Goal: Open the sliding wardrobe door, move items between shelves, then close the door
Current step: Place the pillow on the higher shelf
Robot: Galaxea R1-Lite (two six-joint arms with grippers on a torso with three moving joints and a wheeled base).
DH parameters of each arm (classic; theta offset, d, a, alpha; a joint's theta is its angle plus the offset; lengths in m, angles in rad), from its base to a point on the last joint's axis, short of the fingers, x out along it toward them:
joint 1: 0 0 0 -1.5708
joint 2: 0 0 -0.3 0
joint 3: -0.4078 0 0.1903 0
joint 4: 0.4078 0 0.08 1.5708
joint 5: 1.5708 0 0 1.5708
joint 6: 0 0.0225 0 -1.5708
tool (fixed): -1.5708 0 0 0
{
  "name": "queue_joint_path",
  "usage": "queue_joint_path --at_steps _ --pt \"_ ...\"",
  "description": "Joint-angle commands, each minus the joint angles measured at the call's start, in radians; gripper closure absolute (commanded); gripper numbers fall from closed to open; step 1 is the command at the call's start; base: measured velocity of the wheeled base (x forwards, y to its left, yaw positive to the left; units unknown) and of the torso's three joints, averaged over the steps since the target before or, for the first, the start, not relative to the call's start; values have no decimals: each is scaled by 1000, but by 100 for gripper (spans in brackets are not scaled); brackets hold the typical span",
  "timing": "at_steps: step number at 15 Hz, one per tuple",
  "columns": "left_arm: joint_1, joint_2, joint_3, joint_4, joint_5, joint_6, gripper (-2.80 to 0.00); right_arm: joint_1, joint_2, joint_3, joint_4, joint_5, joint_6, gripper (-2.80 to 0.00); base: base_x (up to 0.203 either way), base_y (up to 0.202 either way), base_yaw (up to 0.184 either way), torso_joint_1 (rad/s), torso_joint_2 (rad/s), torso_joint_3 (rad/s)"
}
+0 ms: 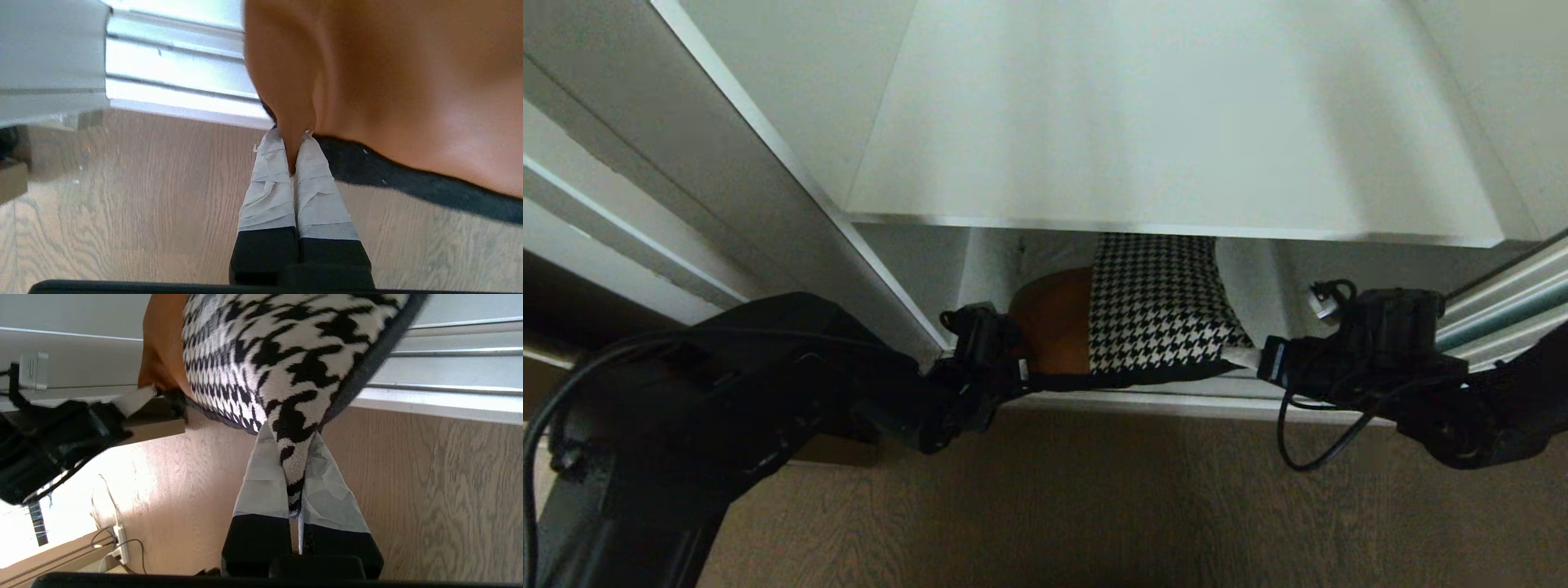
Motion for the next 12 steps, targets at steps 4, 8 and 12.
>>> queue_joint_path --at_steps 4,8,12 --pt "-3 -50 12 -1 55 39 0 -2 -113 116 -8 11 43 0 0 0 0 0 0 0" --pt "-41 -156 87 -14 61 26 0 23 -148 163 -6 12 44 0 0 0 0 0 0 0" --pt "-69 -232 166 -22 52 26 0 52 -217 244 -5 12 43 0 0 0 0 0 0 0"
